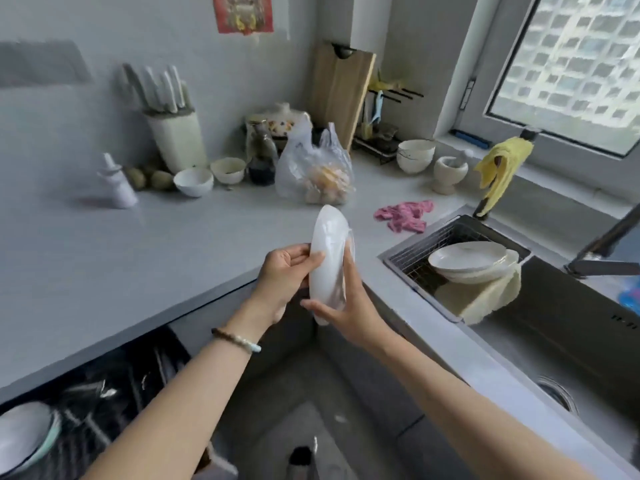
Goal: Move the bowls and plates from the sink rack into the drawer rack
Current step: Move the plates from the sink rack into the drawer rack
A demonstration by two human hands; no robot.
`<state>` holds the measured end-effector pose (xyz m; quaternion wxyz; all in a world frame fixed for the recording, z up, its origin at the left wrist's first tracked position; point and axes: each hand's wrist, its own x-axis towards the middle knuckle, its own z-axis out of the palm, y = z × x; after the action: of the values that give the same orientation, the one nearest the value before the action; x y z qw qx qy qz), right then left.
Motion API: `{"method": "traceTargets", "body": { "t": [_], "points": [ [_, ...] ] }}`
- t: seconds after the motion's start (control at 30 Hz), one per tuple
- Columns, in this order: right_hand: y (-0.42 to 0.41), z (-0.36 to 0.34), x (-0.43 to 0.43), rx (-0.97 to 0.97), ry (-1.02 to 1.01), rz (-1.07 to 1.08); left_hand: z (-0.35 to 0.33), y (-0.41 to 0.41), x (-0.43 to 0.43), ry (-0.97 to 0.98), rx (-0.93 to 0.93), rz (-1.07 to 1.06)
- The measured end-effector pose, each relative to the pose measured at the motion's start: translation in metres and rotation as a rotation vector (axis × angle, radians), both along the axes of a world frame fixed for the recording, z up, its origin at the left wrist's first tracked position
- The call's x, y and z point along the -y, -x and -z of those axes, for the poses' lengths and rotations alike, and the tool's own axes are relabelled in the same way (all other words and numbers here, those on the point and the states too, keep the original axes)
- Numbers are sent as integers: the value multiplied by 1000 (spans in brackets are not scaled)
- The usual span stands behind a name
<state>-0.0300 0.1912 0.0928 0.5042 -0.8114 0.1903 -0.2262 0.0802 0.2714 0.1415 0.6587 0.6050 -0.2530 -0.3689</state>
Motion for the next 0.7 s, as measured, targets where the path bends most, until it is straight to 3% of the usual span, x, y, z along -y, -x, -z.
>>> {"method": "traceTargets", "body": {
  "t": [0.47, 0.7],
  "points": [
    [-105, 41, -330, -166, -158, -628, 36, -53, -386, -147, -119, -549],
    [-162, 74, -489, -277, -205, -739, 72, -100, -553, -210, -196, -631]
  ]
}}
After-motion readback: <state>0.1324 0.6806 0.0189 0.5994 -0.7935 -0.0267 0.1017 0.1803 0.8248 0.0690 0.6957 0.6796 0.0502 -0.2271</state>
